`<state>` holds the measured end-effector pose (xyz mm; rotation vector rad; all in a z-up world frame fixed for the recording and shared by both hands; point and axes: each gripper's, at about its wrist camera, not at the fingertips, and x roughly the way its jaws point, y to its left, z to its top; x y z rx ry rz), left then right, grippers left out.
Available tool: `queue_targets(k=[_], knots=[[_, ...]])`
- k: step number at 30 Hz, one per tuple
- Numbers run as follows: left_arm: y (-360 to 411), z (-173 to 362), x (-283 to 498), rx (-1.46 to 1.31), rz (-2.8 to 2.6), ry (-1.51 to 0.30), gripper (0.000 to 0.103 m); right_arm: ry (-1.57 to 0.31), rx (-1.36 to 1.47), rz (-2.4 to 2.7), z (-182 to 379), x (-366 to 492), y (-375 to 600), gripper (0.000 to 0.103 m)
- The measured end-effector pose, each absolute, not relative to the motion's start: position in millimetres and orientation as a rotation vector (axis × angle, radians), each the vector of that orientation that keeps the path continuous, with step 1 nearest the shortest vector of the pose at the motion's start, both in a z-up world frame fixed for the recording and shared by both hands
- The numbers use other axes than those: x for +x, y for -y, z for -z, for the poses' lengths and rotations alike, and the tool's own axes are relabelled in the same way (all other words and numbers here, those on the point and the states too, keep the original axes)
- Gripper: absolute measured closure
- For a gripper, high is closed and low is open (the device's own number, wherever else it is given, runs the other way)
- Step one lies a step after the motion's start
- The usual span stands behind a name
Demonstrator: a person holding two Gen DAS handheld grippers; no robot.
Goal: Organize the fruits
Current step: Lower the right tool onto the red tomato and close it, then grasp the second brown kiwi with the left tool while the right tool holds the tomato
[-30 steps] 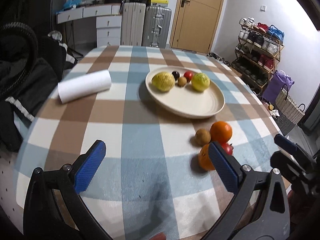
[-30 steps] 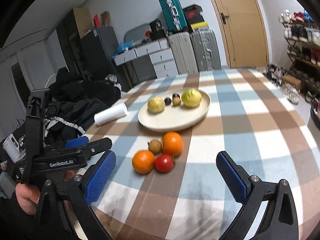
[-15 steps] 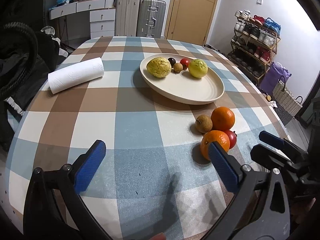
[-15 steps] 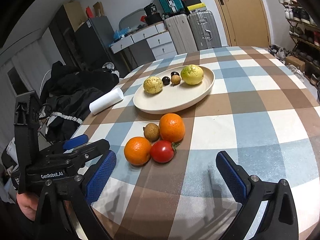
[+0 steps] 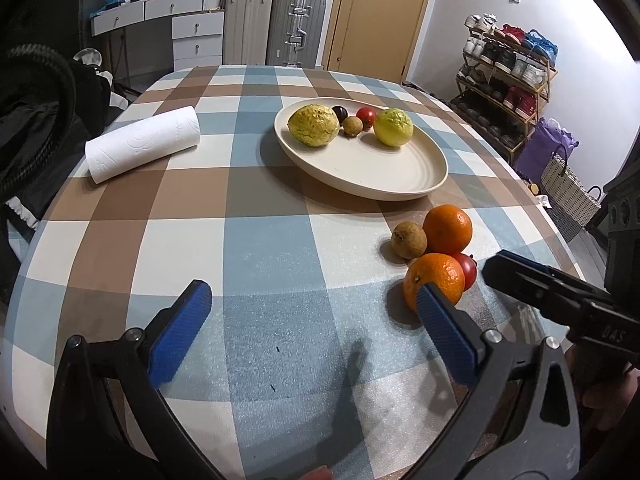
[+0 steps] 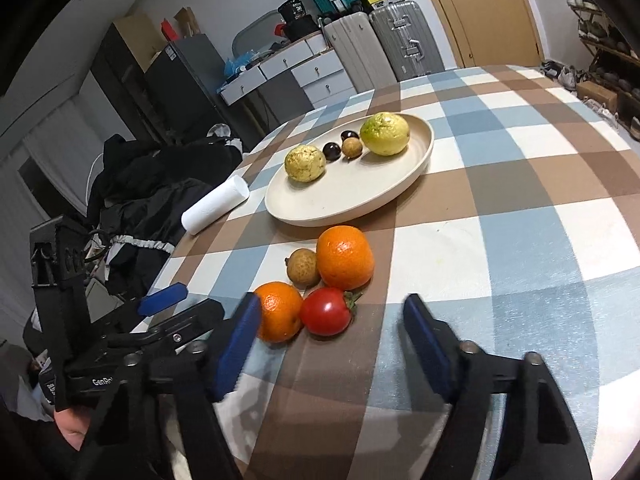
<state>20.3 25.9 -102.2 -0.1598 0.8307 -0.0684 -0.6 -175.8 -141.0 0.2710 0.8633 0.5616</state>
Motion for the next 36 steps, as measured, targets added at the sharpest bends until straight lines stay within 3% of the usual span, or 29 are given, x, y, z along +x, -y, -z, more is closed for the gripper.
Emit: queue_targets(k=[4,7,20,25,36], knots=[[-26,105,23,-0.156,0.073,-0.839,0.001,-0.872,0.288,-0.572,144,1,175,0.039],[-27,106,24,-0.166,0.084,-0.839,0.001,-0.886,0.290,-0.558,146,3,175,0.049],[-31,109,31,-0.202,0.105,-0.852,0.001,-0.928,0.291,-0.567,153,7,170,0.062],[-30,108,31,-0.202,0.110,-0.849,0.001,-0.918,0.268,-0.586,154,4,164,0.073],[-33,103,35,-0.215,0.123,-0.852,0.001,-0.888,0.281,-0.581,154,-1,172,0.074]])
